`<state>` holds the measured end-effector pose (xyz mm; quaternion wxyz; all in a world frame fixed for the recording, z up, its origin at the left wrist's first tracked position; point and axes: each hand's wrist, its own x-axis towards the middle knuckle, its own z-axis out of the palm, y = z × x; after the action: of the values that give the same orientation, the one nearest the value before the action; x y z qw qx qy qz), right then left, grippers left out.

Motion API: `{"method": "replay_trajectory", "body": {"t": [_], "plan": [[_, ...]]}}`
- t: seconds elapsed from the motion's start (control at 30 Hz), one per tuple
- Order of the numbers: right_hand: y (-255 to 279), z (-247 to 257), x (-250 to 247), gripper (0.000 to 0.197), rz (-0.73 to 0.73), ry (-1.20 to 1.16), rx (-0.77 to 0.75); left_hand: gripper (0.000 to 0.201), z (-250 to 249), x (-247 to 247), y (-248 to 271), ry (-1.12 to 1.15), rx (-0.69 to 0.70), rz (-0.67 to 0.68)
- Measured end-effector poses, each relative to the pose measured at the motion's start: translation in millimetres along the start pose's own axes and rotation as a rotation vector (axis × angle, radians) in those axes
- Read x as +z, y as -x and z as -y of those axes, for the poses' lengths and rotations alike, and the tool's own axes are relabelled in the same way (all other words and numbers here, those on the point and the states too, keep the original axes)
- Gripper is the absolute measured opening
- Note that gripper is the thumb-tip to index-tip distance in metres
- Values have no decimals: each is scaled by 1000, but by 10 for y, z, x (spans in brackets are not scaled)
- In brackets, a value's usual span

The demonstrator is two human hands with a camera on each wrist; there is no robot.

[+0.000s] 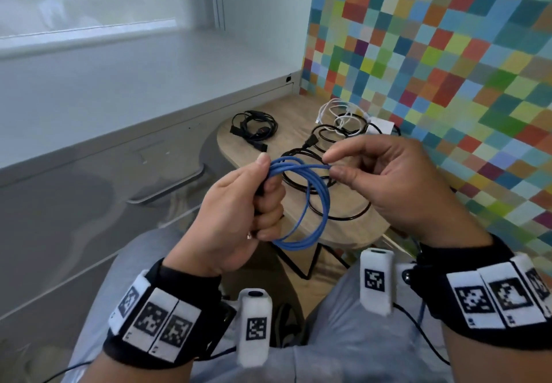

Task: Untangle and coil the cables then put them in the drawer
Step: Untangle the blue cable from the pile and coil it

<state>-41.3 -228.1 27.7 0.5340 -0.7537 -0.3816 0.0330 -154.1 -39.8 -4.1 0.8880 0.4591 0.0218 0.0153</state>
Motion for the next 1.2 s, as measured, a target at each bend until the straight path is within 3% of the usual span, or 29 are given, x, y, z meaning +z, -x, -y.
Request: {"method": "replay_trajectory", "body": {"t": [0.23, 0.37, 0.47, 0.53, 0.63, 0.83, 1.03, 1.2], "plan": [[-154, 22, 350, 7, -230, 406, -195, 34, -45, -120, 108, 172, -13, 90], [-184, 83, 579, 11, -157, 190, -102, 37, -68, -169, 120, 203, 71, 67], [-155, 209, 644, 39, -56, -108, 63, 37, -98, -208, 108, 117, 182, -18], [-118, 257, 623, 45, 1, -219, 88, 36, -111, -204, 102, 44, 246, -38], [-86, 255, 578, 20, 56, -133, 88, 36, -77, -138, 78, -25, 293, -46], [-64, 146, 529, 16, 52, -134, 144, 39, 47, -77, -34, -279, 364, -87], [-6, 98, 552, 31, 89, -395, 259, 37, 129, -77, -122, -421, 361, -157], [13, 126, 487, 47, 151, -503, 260, 37, 132, -36, -154, -455, 383, -144]]}}
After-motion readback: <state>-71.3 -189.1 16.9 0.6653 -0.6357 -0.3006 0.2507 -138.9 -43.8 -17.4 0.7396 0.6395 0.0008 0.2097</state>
